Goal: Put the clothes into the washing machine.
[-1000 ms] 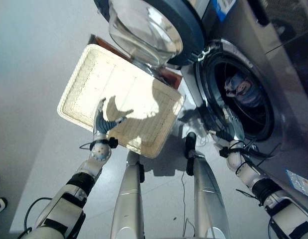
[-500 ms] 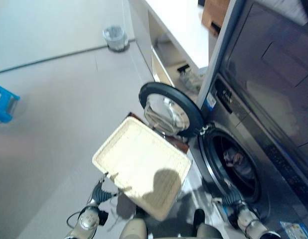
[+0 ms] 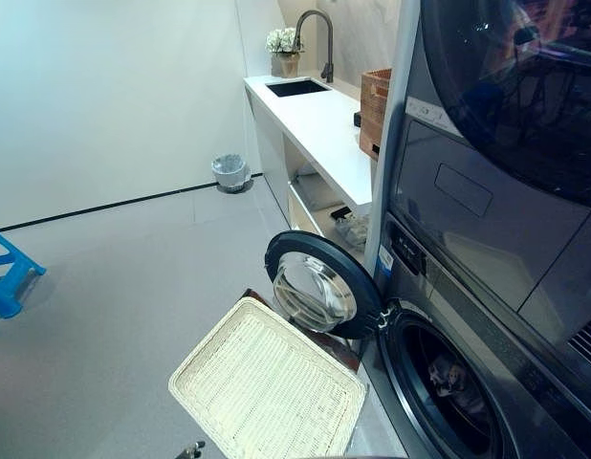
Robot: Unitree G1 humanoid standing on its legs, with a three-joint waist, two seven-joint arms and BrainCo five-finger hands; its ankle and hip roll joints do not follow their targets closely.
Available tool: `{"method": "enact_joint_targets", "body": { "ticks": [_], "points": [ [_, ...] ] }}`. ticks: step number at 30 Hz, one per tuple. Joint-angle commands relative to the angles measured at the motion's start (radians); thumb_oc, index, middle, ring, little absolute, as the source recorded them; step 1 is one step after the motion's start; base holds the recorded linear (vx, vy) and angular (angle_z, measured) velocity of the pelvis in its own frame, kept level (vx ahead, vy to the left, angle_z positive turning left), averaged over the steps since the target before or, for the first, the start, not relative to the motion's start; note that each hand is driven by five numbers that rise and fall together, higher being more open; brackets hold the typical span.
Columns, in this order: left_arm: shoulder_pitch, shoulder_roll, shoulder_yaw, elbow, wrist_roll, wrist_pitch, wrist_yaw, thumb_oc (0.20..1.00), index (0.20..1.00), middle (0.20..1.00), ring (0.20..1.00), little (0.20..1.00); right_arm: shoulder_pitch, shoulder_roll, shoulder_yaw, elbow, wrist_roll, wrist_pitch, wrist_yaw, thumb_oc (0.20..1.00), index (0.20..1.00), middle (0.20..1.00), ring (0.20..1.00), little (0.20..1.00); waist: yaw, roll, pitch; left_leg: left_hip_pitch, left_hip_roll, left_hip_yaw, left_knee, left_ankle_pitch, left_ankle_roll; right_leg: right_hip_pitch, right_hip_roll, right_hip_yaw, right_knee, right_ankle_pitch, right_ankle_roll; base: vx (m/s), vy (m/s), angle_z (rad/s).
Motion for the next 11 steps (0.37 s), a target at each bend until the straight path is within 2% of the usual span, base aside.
{"method": "enact_joint_targets", "body": {
  "ticks": [1, 11],
  "points": [
    [-0.067, 0.004, 0.064, 0.038, -0.051, 0.006, -0.021, 1.0, 1.0, 1.0, 1.0, 1.0, -0.069, 0.017, -0.034, 0.049, 0.033, 0.005, 0.02, 1.0, 1.0, 1.0, 1.0, 1.0, -0.006, -0.014, 0.033, 0.058, -0.018, 0.081, 0.008, -0.06, 0.029, -0.072, -0.018, 0.04, 0.082, 0.02, 0.007, 0.05, -0.008, -0.04],
    [-0.066, -0.006, 0.059, 0.041, -0.068, 0.008, -0.046, 1.0, 1.0, 1.0, 1.0, 1.0, -0.059, 0.021, -0.037, 0.057, 0.034, 0.004, 0.013, 1.0, 1.0, 1.0, 1.0, 1.0, -0.009, -0.02, 0.033, 0.07, -0.008, 0.081, 0.008, -0.065, 0.029, -0.058, -0.01, 0.052, 0.078, 0.014, 0.0, 0.01, -0.005, -0.01]
  ]
}}
